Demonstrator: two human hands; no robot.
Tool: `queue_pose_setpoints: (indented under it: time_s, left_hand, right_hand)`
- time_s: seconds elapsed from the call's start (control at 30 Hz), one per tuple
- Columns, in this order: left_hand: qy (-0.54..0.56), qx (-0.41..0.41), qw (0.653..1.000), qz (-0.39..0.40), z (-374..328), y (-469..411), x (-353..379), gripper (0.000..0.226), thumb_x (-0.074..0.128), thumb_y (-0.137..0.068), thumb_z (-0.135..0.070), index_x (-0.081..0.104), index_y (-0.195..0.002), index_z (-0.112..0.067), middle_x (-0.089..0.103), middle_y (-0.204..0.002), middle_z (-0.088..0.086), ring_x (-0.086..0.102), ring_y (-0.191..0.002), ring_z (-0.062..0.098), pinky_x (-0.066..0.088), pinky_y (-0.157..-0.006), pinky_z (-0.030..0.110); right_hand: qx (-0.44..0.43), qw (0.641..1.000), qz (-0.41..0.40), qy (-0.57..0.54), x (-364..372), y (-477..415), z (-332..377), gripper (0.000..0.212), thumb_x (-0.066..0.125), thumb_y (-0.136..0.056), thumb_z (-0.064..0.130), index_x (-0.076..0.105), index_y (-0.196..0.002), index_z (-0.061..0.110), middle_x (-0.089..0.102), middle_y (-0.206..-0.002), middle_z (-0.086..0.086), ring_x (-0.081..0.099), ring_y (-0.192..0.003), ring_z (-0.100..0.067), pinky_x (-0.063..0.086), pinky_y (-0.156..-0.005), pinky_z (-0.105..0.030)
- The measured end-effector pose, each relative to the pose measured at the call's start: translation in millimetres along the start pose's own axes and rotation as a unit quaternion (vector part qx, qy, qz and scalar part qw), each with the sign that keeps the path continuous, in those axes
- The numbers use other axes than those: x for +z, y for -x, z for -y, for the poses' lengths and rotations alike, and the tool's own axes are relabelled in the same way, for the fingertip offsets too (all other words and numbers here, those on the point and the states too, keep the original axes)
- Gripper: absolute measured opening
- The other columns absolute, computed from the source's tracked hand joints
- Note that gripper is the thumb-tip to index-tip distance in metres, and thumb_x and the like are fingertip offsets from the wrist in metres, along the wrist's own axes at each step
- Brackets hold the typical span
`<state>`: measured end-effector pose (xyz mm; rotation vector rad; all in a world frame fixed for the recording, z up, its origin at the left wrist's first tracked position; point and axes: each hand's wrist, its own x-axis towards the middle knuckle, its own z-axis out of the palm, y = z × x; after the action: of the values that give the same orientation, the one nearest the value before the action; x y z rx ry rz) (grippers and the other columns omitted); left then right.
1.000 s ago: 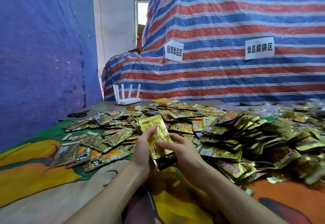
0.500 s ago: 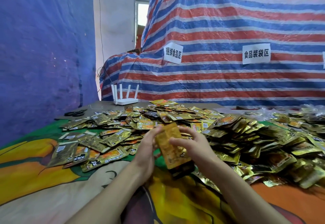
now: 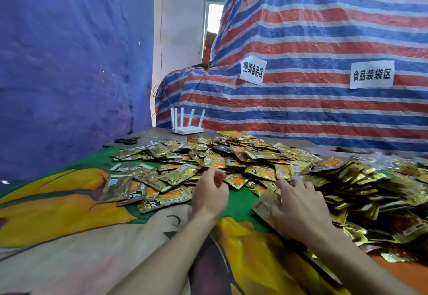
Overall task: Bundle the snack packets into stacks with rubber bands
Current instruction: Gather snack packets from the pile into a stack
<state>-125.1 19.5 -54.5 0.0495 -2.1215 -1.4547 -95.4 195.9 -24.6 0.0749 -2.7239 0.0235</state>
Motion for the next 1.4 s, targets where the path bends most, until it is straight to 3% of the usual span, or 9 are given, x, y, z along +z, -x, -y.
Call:
queue_pose_setpoints:
  time_s: [0.13, 0.2, 0.37, 0.5, 0.6, 0.77, 1.0, 1.27, 1.4]
  left_hand:
    - [-0.115, 0.051, 0.992, -0.011, -7, 2, 2, 0.026, 0.057, -0.084, -0.008, 0.055, -0.098, -0.03, 0.055, -0.104, -0.008, 0.053, -0.102, 0.019, 0.047, -0.092, 0.04]
    - [-0.177, 0.059, 0.982, 0.035, -15, -4, -3, 0.03, 0.056, -0.08, -0.006, 0.054, -0.099, -0.028, 0.054, -0.107, -0.007, 0.051, -0.107, 0.019, 0.041, -0.096, 0.038]
    - [-0.392, 0.002, 0.905, 0.166, -14, -33, -55, 0.042, 0.054, -0.082, -0.018, 0.049, -0.123, -0.024, 0.047, -0.133, 0.006, 0.037, -0.131, 0.027, 0.025, -0.112, 0.045]
    - [-0.502, -0.023, 0.846, 0.176, 31, -43, -108, 0.092, 0.053, -0.081, -0.049, 0.012, -0.157, -0.016, 0.012, -0.163, 0.014, 0.004, -0.152, 0.031, -0.004, -0.122, 0.055]
    - [-0.512, -0.036, 0.837, 0.188, 65, -38, -126, 0.1, 0.041, -0.086, -0.067, -0.005, -0.16, -0.017, -0.01, -0.167, 0.009, -0.011, -0.154, 0.025, -0.013, -0.121, 0.053]
    - [-0.497, -0.027, 0.844, 0.201, 72, -41, -118, 0.085, 0.038, -0.09, -0.061, 0.009, -0.16, -0.021, 0.006, -0.168, 0.006, 0.004, -0.154, 0.025, -0.004, -0.123, 0.051]
    - [-0.539, 0.085, 0.83, 0.114, 65, -38, -114, 0.036, 0.044, -0.093, -0.025, 0.061, -0.124, -0.021, 0.057, -0.132, 0.002, 0.045, -0.129, 0.025, 0.021, -0.117, 0.046]
    - [-0.454, 0.093, 0.885, 0.056, 71, -39, -119, 0.031, 0.05, -0.098, -0.021, 0.066, -0.122, -0.033, 0.066, -0.124, -0.007, 0.051, -0.119, 0.022, 0.033, -0.104, 0.041]
    - [-0.424, 0.105, 0.899, 0.039, 71, -38, -119, 0.033, 0.049, -0.101, -0.025, 0.064, -0.128, -0.038, 0.065, -0.128, -0.012, 0.051, -0.12, 0.018, 0.033, -0.102, 0.038]
  right_hand:
    - [-0.02, 0.999, -0.02, -0.04, -7, -13, 20, 0.045, 0.053, -0.09, 0.036, 0.054, -0.133, 0.021, 0.058, -0.127, -0.009, 0.05, -0.121, -0.03, 0.045, -0.1, -0.041]
    - [-0.037, 0.998, -0.019, -0.056, -6, -23, 35, 0.045, 0.054, -0.09, 0.032, 0.054, -0.133, 0.02, 0.058, -0.126, -0.009, 0.051, -0.12, -0.031, 0.046, -0.1, -0.041]
    - [-0.12, 0.984, 0.059, -0.119, 12, -50, 79, 0.059, 0.058, -0.088, 0.018, 0.045, -0.145, 0.022, 0.053, -0.135, -0.01, 0.048, -0.124, -0.032, 0.048, -0.098, -0.041]
    - [-0.188, 0.955, 0.138, -0.182, 29, -71, 116, 0.077, 0.059, -0.085, 0.005, 0.035, -0.153, 0.03, 0.038, -0.154, -0.003, 0.037, -0.14, -0.027, 0.043, -0.11, -0.042]
    - [-0.217, 0.922, 0.196, -0.254, 41, -83, 140, 0.071, 0.057, -0.089, 0.015, 0.033, -0.155, 0.029, 0.026, -0.163, 0.0, 0.023, -0.149, -0.03, 0.031, -0.119, -0.048]
    - [-0.224, 0.924, 0.224, -0.214, 64, -96, 160, 0.071, 0.052, -0.094, 0.022, 0.023, -0.158, 0.038, 0.013, -0.167, 0.013, 0.008, -0.152, -0.033, 0.018, -0.12, -0.053]
    - [-0.228, 0.953, 0.123, -0.155, 83, -98, 168, 0.049, 0.041, -0.101, 0.032, 0.044, -0.15, 0.037, 0.043, -0.151, 0.004, 0.039, -0.129, -0.028, 0.036, -0.11, -0.045]
    - [-0.201, 0.923, 0.242, -0.223, 64, -98, 141, 0.074, 0.045, -0.082, 0.006, 0.047, -0.147, 0.04, 0.029, -0.161, 0.006, 0.019, -0.149, -0.026, 0.019, -0.122, -0.056]
    - [-0.207, 0.922, 0.196, -0.262, 66, -98, 124, 0.072, 0.048, -0.084, -0.007, 0.058, -0.139, 0.039, 0.042, -0.155, 0.008, 0.039, -0.142, -0.021, 0.038, -0.109, -0.033]
